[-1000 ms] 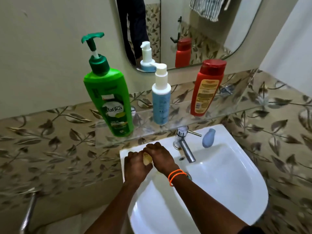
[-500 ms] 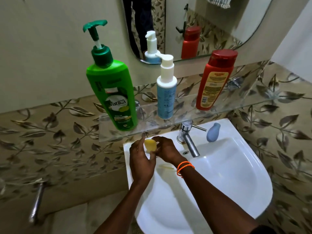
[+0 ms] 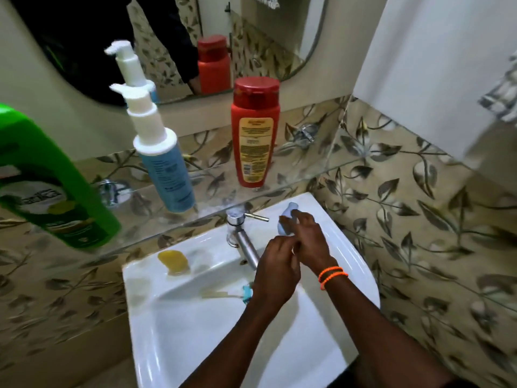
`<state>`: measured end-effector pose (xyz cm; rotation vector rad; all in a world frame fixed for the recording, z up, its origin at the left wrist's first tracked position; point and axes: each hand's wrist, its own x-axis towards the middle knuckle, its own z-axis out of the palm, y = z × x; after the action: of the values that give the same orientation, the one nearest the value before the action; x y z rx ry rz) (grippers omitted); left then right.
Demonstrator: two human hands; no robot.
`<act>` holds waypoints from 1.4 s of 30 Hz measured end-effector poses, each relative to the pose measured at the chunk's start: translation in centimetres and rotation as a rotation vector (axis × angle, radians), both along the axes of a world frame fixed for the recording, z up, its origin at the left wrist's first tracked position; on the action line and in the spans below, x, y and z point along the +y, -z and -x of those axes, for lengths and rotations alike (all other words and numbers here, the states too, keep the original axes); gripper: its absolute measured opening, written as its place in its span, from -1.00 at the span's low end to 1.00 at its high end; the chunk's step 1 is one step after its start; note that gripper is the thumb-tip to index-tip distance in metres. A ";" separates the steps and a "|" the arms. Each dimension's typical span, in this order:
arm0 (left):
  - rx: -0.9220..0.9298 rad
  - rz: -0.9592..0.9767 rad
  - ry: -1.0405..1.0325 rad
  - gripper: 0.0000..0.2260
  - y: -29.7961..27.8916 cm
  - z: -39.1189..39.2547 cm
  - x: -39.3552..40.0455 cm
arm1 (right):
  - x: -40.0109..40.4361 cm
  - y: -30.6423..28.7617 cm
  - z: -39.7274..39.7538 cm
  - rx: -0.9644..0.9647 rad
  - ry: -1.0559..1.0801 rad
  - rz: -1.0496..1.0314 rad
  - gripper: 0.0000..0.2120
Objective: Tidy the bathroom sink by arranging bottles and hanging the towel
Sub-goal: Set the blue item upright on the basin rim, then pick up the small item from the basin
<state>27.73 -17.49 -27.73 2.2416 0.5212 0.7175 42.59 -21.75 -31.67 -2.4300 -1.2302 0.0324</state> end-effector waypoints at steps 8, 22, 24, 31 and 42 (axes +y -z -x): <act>0.122 0.138 -0.178 -0.58 1.8 -4.0 1.0 | 1.0 -0.1 -3.5 0.148 -0.154 -0.144 -0.74; 0.145 0.261 -0.223 -0.66 1.5 -5.2 -0.8 | 1.4 -1.4 -3.4 0.589 0.098 -0.334 -0.54; 0.146 0.247 -0.179 -0.68 2.6 -2.0 -3.0 | 0.4 -0.6 -2.1 0.567 0.219 -0.340 -0.53; 0.748 -0.182 -0.184 -0.82 8.8 8.3 1.7 | -1.9 6.4 8.7 0.434 -0.066 0.079 -0.88; 0.909 -0.505 -0.020 -0.80 11.9 12.5 7.6 | 0.3 10.2 12.4 -0.012 -0.229 0.384 -0.82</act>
<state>15.21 -9.88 -39.59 2.9920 0.8478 -0.2609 30.20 -21.46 -41.83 -2.5875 -1.6285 0.3501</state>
